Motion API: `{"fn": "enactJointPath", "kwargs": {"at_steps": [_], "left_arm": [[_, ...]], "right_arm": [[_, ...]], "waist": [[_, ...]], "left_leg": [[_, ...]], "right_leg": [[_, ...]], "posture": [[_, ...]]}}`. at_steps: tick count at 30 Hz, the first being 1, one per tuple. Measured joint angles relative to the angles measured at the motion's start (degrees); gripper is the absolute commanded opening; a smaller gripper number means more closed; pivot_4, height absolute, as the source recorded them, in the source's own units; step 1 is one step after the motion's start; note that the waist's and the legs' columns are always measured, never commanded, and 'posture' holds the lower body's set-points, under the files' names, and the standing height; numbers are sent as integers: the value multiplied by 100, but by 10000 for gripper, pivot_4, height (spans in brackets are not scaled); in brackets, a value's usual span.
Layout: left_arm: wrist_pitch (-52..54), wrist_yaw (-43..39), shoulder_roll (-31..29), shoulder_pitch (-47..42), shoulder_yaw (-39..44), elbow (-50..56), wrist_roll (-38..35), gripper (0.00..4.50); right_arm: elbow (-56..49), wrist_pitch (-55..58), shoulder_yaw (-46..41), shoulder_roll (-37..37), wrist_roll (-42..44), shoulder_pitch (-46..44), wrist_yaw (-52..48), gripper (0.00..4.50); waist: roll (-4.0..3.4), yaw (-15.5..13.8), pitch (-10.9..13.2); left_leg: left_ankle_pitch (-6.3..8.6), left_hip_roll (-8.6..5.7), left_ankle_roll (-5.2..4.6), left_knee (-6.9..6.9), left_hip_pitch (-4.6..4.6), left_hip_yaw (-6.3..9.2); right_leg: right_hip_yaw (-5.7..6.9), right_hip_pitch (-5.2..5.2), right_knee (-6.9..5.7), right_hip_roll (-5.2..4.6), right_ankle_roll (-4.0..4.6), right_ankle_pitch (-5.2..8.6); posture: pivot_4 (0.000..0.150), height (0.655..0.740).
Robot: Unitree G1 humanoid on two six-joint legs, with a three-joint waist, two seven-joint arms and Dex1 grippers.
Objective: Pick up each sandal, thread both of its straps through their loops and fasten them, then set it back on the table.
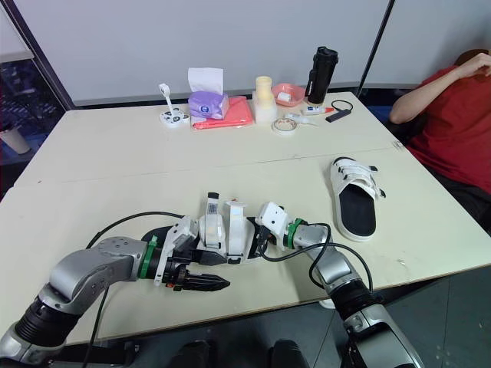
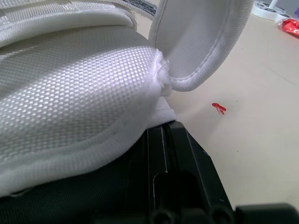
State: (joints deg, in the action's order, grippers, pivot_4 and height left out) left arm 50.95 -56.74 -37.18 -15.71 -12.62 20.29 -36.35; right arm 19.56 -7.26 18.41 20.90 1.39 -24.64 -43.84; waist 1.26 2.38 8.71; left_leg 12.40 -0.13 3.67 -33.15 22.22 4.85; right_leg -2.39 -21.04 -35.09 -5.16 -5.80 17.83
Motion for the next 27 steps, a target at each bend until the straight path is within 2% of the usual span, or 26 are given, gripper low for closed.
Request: {"fn": "enactJointPath", "kwargs": {"at_steps": [10, 13, 16, 18, 27], "left_arm": [[220, 447, 424, -25, 52, 1, -126, 33468], [240, 557, 466, -25, 59, -12, -134, 25647], [242, 696, 527, -26, 60, -145, -117, 11612], [254, 750, 539, -26, 66, -184, -115, 418], [593, 758, 422, 10, 102, -169, -271, 139]], "right_arm": [[0, 0, -4, 0, 0, 6, 19, 0], [1, 0, -4, 1, 0, 6, 21, 0], [1, 0, -1, 0, 0, 6, 23, 0], [1, -1, 2, -1, 0, 6, 23, 0], [1, -25, 28, -1, 0, 5, 33, 0]], "waist": [[12, -5, -7], [13, -7, -8], [16, -5, -10], [18, -3, -11], [22, 5, -13]], "left_leg": [[-1, -3, -1, 0, 0, -1], [-1, -4, -1, -1, 0, -1], [-1, -4, -1, -1, -2, -1], [-1, -4, -1, -1, -2, -1], [-1, -5, -1, -1, -5, -1]], "right_leg": [[3, 1, 0, 1, 0, 0], [4, 1, 0, 1, 0, 0], [4, 2, 0, 2, 0, 0], [5, 2, -1, 3, -1, -1], [7, 3, -1, 6, -1, -1]], "posture": [[1500, 7400], [1500, 7400], [1500, 7400], [1500, 7400], [1500, 7400]]}}
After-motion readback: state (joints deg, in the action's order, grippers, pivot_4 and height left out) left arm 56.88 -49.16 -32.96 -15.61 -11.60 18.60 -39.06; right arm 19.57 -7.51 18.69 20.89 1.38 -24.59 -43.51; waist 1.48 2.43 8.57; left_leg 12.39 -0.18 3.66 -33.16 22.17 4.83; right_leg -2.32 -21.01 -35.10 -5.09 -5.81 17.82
